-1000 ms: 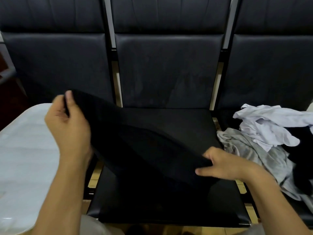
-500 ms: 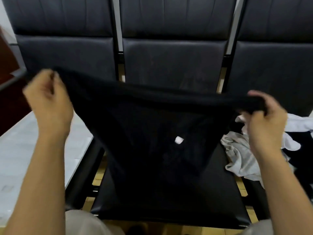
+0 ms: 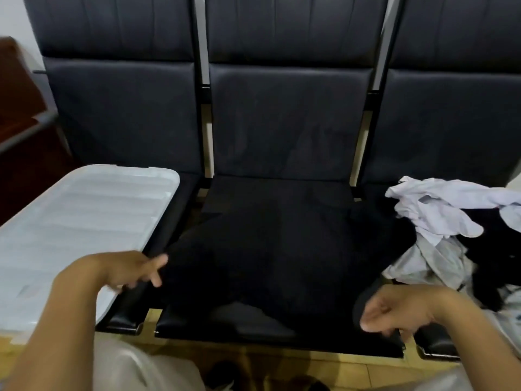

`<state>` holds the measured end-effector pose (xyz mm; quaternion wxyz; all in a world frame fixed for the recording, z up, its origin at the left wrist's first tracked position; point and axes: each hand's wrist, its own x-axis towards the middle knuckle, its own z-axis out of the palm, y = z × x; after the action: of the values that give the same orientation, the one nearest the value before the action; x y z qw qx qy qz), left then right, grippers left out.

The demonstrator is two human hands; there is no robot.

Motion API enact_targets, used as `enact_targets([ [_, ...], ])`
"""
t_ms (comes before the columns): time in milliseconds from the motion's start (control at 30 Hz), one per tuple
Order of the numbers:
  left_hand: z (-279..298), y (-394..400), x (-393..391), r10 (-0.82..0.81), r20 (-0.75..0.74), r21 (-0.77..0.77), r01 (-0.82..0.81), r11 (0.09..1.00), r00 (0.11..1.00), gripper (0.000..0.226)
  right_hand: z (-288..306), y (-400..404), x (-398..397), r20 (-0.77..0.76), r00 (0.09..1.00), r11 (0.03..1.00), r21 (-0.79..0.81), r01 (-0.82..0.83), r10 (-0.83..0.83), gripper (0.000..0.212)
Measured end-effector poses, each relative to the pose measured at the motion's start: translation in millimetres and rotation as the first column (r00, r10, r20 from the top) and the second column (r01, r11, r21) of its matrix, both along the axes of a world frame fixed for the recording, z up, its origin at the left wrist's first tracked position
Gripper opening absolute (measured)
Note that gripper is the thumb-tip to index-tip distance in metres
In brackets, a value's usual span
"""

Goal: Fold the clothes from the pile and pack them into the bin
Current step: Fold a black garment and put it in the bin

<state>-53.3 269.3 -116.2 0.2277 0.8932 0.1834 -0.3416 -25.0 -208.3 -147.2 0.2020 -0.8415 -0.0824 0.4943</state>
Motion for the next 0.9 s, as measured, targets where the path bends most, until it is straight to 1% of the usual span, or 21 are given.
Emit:
enact_targets([
  [33,-5.3,0.0,0.3,-0.032,-0.165,0.043,0.040,0.998,0.986,0.049,-7.4,-9.0,1.4,-0.062,0.995,0.997,-0.018,0.079,-0.080,0.023],
  [67,-8.5,-1.6,5.6,-0.088,-0.183,0.082,0.104,0.991,0.979,0.045,-14.5,-18.2,4.6,-0.038,0.988,0.989,-0.009,0.151,-0.151,0.023],
  [100,-11.1,-5.5,14.9,-0.146,-0.109,0.096,0.157,0.983,0.983,0.042,-20.3,-24.6,9.3,0.046,0.970,0.971,0.027,0.239,-0.240,0.025],
  [133,-14.8,-12.0,27.7,-0.199,0.020,0.090,0.196,0.976,0.980,0.038,-29.2,-33.1,16.5,0.131,0.920,0.929,0.092,0.359,-0.369,0.027],
  [167,-17.6,-20.1,36.7,-0.219,0.151,0.051,0.214,0.976,0.964,0.033,-37.8,-38.9,21.9,0.171,0.857,0.873,0.137,0.468,-0.486,0.030],
  [200,-20.3,-33.8,47.7,-0.230,0.239,0.001,0.236,0.972,0.944,0.027,-44.9,-42.4,26.3,0.178,0.799,0.818,0.156,0.553,-0.574,0.032],
  [233,-24.4,-49.9,59.5,-0.255,0.288,-0.034,0.276,0.961,0.923,0.021,-50.4,-42.7,29.5,0.181,0.766,0.787,0.142,0.601,-0.617,0.033],
  [300,-35.5,-91.8,83.5,-0.360,0.313,-0.063,0.397,0.916,0.879,0.014,-66.2,-46.1,39.7,0.213,0.745,0.773,0.100,0.627,-0.632,0.034],
  [333,-42.1,-113.3,93.2,-0.400,0.331,-0.073,0.445,0.892,0.855,0.013,-73.3,-46.3,45.3,0.255,0.735,0.774,0.108,0.624,-0.628,0.032],
  [400,-52.1,-161.3,109.1,-0.419,0.409,-0.137,0.509,0.850,0.811,0.015,-77.8,-42.3,55.5,0.300,0.703,0.761,0.172,0.625,-0.645,0.024],
  [433,-56.5,-184.6,117.0,-0.418,0.450,-0.172,0.535,0.827,0.790,0.017,-81.4,-40.3,61.1,0.286,0.671,0.728,0.222,0.648,-0.684,0.025],
  [500,-66.4,-230.1,139.7,-0.453,0.499,-0.182,0.601,0.778,0.738,0.021,-87.3,-38.6,73.0,0.271,0.548,0.611,0.326,0.721,-0.791,0.036],
  [600,-79.8,-294.7,187.6,-0.541,0.540,-0.108,0.691,0.715,0.644,0.039,-96.7,-42.6,88.4,0.329,0.372,0.490,0.450,0.747,-0.868,0.018],
  [633,-84.1,-313.8,202.3,-0.558,0.537,-0.084,0.698,0.711,0.632,0.048,-96.4,-42.8,91.7,0.297,0.319,0.429,0.480,0.765,-0.900,0.018],
  [667,-89.0,-330.6,216.3,-0.568,0.519,-0.062,0.690,0.721,0.639,0.059,-95.0,-42.7,94.2,0.240,0.277,0.363,0.505,0.783,-0.930,0.020],
  [733,-100.9,-355.5,242.4,-0.568,0.431,-0.023,0.638,0.770,0.701,0.079,-91.9,-46.6,96.4,0.099,0.224,0.241,0.553,0.798,-0.969,0.021],
  [767,-107.9,-362.8,253.1,-0.567,0.380,0.020,0.607,0.795,0.730,0.087,-88.6,-48.5,95.8,0.024,0.199,0.176,0.581,0.795,-0.980,0.020],
  [800,-114.1,-368.5,262.2,-0.576,0.350,0.088,0.586,0.806,0.739,0.090,-83.9,-50.8,95.0,-0.070,0.160,0.085,0.608,0.789,-0.985,0.019],
  [833,-118.8,-373.0,270.0,-0.586,0.346,0.156,0.571,0.806,0.733,0.089,-78.8,-54.8,94.7,-0.181,0.120,-0.020,0.624,0.781,-0.976,0.018],
  [867,-122.6,-377.8,276.7,-0.591,0.362,0.190,0.564,0.804,0.721,0.080,-76.5,-59.1,95.5,-0.285,0.075,-0.124,0.620,0.775,-0.956,0.017],
  [900,-125.9,-382.2,281.2,-0.581,0.387,0.178,0.561,0.809,0.716,0.065,-75.0,-61.2,96.4,-0.356,0.040,-0.199,0.608,0.769,-0.934,0.014],
])
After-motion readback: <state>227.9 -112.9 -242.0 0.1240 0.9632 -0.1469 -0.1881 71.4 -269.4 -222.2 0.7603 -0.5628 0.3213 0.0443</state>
